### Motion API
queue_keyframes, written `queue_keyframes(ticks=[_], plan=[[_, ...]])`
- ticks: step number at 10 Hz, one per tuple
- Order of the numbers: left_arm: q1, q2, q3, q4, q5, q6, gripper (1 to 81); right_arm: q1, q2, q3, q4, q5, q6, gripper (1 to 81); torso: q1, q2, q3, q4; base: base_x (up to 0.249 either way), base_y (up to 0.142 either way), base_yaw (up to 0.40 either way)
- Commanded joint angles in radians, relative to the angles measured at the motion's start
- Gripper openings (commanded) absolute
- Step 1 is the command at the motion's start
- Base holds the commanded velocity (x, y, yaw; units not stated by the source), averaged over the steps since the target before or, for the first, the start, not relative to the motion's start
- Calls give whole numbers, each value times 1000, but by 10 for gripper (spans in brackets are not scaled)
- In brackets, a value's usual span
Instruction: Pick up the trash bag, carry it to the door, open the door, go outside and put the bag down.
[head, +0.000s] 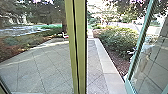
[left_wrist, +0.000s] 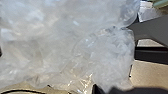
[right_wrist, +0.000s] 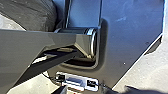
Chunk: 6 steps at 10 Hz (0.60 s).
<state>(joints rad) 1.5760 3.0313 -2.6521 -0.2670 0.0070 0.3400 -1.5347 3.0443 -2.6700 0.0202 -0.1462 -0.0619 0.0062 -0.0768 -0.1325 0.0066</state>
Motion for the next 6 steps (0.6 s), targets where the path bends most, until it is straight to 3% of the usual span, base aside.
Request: queue_keyframes(ticks=[1, 6], plan=[[-27, 8, 8, 6, 73, 7, 10, 41, 20, 10, -8, -69, -6, 811, 0, 0, 0, 0, 0, -100, 0], [-27, 8, 8, 12, 71, 7, 10, 43, 23, 10, -8, -70, -6, 811, 0, 0, 0, 0, 0, -100, 0]])
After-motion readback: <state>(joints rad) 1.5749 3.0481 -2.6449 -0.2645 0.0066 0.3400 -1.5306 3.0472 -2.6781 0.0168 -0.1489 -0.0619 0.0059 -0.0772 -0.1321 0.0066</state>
